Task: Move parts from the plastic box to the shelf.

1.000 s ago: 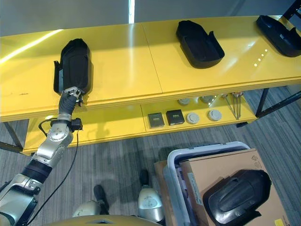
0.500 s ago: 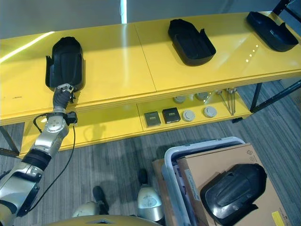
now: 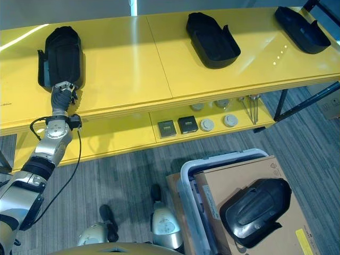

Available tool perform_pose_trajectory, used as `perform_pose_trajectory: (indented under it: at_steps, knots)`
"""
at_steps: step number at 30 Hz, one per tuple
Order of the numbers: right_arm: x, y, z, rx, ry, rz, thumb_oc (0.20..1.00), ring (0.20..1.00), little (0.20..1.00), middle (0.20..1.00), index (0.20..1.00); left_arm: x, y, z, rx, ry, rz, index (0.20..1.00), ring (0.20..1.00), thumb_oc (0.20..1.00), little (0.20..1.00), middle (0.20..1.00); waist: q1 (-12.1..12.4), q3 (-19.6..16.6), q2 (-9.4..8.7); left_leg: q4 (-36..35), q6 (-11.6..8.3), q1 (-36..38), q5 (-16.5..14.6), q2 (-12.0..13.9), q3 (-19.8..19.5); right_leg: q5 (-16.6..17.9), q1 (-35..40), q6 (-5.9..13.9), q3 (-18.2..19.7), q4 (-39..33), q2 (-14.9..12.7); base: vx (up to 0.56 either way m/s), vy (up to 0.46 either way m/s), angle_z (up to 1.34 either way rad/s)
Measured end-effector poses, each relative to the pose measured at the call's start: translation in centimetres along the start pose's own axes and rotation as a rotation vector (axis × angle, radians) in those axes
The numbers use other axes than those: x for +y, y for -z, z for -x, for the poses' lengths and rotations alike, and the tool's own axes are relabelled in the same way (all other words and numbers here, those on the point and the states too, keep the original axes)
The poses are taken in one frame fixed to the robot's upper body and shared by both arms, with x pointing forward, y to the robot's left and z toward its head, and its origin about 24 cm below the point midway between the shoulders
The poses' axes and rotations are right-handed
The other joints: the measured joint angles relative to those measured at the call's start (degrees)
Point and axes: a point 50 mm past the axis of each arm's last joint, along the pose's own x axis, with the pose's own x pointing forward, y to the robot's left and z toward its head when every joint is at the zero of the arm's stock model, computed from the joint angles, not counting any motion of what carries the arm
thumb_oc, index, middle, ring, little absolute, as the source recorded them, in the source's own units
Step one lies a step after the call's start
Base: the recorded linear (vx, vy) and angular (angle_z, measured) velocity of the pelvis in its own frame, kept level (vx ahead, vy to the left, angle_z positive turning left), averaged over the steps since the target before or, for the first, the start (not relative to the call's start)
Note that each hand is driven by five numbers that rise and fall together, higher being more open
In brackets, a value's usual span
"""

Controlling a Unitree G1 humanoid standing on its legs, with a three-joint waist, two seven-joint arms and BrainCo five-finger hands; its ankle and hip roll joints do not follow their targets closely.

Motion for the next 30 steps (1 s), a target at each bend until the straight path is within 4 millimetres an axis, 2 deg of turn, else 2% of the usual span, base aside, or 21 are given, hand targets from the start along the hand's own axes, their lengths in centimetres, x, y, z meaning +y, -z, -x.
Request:
perform_pose_trajectory:
  at_steps: [4,5,7,9,10,13,15,16,19,22,27,30]
  knots:
    - [-0.1,-0.3,0.0,-0.015,0.003,-0.002,1.000,1.000,1.000,1.000,1.000,-1.6,-1.7,0.8,-0.082,0.113,0.048,0.200,0.200,0.200,0.200,0.200,0.5,0.2,-0.16,-0.2,-0.04,-0.1,0.2,-0.1,-0.1,0.4,0.1,0.08,-0.1,-0.5,0.0,0.00,0.000,0.00]
    - [-0.1,-0.3,0.0,-0.016,0.003,-0.004,1.000,1.000,1.000,1.000,1.000,-2.5,-3.0,1.8,-0.145,0.195,0.095,0.200,0.200,0.200,0.200,0.200,0.7,0.3,-0.06,-0.4,-0.07,0.1,0.2,-0.1,-0.2,0.4,0.3,-0.04,-0.3,-0.5,0.0,-0.05,-0.011,0.02]
    - [-0.2,-0.4,0.0,-0.018,0.006,-0.012,1.000,1.000,1.000,1.000,1.000,-3.2,-3.9,2.8,-0.194,0.273,0.124,0.200,0.200,0.200,0.200,0.200,1.0,0.5,0.00,-0.9,-0.17,0.9,0.4,-0.2,-0.2,0.8,0.8,-0.47,-0.3,-0.5,0.1,-0.05,-0.005,-0.01]
    - [-0.4,-0.3,0.0,-0.015,0.011,-0.030,1.000,1.000,1.000,1.000,1.000,-4.4,-5.7,5.1,-0.277,0.418,0.172,0.200,0.200,0.200,0.200,0.200,2.2,1.0,0.38,-1.9,-0.20,2.2,0.5,-0.3,-0.1,0.7,1.7,-0.51,-0.4,-0.5,0.2,0.01,0.043,0.01]
    - [-0.7,-0.4,0.0,-0.018,0.019,-0.052,1.000,1.000,1.000,1.000,1.000,-5.1,-6.3,6.4,-0.304,0.521,0.192,1.000,1.000,1.000,1.000,1.000,2.8,1.3,0.94,-2.6,-0.21,3.5,0.6,-0.5,-0.6,0.3,2.9,-0.26,-0.7,-0.5,0.1,0.02,0.061,0.10]
    - [-1.1,-0.2,0.0,-0.007,0.032,-0.091,1.000,1.000,1.000,1.000,1.000,-5.5,-7.1,9.5,-0.303,0.700,0.282,1.000,1.000,1.000,1.000,1.000,3.8,1.3,2.22,-4.8,-0.31,5.7,1.0,-1.2,-1.1,-0.7,4.8,-0.16,-1.7,-0.5,-0.4,0.01,0.054,0.18]
    - [-1.3,0.5,0.0,0.018,0.039,-0.091,1.000,1.000,1.000,1.000,1.000,-5.6,-6.7,10.8,-0.268,0.782,0.336,1.000,1.000,1.000,1.000,1.000,5.1,0.7,3.35,-5.5,-0.31,6.9,1.1,-1.5,-1.1,-1.1,5.7,0.09,-1.7,-0.6,-0.6,0.00,0.057,0.09]
    - [-1.6,1.3,0.1,0.049,0.058,-0.064,1.000,1.000,1.000,1.000,1.000,-5.4,-5.3,11.5,-0.179,0.818,0.386,1.000,1.000,1.000,1.000,1.000,6.5,-0.9,4.77,-6.4,-0.32,7.7,1.1,-1.9,-1.4,-1.5,6.3,0.44,-1.8,-0.7,-0.8,-0.02,0.053,0.11]
    - [-2.2,1.5,0.1,0.063,0.078,-0.061,1.000,1.000,1.000,1.000,1.000,-5.0,-3.1,12.8,-0.057,0.844,0.412,1.000,1.000,1.000,1.000,1.000,7.0,-3.4,5.86,-7.1,0.09,8.1,1.6,-2.1,-1.5,-1.5,6.5,0.46,-2.0,-0.7,-0.9,-0.05,0.037,0.05]
    - [-2.4,1.8,0.2,0.069,0.101,-0.060,1.000,1.000,1.000,1.000,1.000,-4.7,-1.4,14.0,0.062,0.855,0.472,1.000,1.000,1.000,1.000,1.000,7.3,-5.5,6.12,-7.5,0.03,9.8,1.6,-2.0,-1.3,-1.9,8.2,0.78,-2.1,-0.8,-0.8,-0.05,0.011,0.00]
    - [-2.5,1.3,0.2,0.038,0.108,-0.147,1.000,1.000,1.000,1.000,1.000,-4.8,-1.4,14.2,0.068,0.888,0.481,1.000,1.000,1.000,1.000,1.000,7.5,-9.0,5.99,-7.5,0.25,9.8,1.0,-2.0,-1.1,-2.4,8.2,1.08,-1.6,-0.8,-0.7,-0.02,-0.009,-0.03]
    - [-2.7,0.6,0.2,0.006,0.110,-0.174,1.000,1.000,1.000,1.000,1.000,-4.8,-1.3,14.2,0.071,0.891,0.475,1.000,1.000,1.000,1.000,1.000,6.5,-10.5,5.53,-6.6,-0.15,9.9,0.5,-1.6,-1.0,-2.7,8.0,0.56,-1.1,-0.9,-0.3,-0.03,0.019,-0.07]
